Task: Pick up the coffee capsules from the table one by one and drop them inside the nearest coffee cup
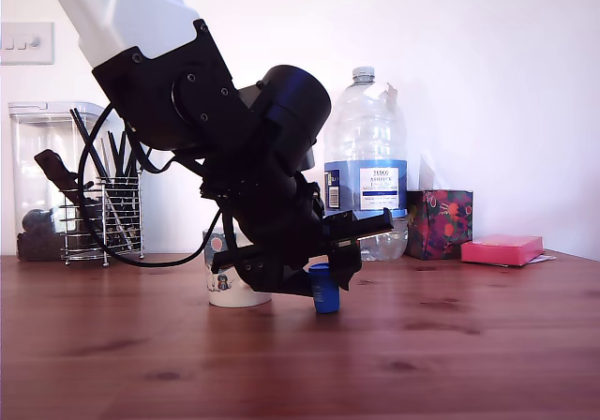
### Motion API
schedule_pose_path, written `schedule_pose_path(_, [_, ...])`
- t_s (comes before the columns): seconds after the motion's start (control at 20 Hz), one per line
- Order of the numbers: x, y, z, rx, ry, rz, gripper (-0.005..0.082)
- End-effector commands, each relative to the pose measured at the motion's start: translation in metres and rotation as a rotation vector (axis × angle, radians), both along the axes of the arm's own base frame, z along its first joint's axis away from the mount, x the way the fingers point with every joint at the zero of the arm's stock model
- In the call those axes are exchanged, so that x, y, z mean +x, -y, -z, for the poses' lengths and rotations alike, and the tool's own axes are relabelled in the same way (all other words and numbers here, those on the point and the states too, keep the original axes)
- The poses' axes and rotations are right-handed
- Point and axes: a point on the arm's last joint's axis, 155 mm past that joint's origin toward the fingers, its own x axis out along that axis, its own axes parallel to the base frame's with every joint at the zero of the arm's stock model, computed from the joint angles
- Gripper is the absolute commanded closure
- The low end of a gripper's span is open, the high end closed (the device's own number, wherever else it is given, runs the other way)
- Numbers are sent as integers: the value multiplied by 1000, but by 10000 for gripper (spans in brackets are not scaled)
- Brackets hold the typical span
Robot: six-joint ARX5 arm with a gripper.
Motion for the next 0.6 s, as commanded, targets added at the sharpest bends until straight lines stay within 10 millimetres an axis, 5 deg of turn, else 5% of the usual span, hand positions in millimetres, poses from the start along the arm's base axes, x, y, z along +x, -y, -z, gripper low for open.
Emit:
schedule_pose_path(0.0, [-4, 3, 17, 23, -18, 26, 542])
schedule_pose_path(0.55, [-20, 35, -28, -66, 31, 183, 542])
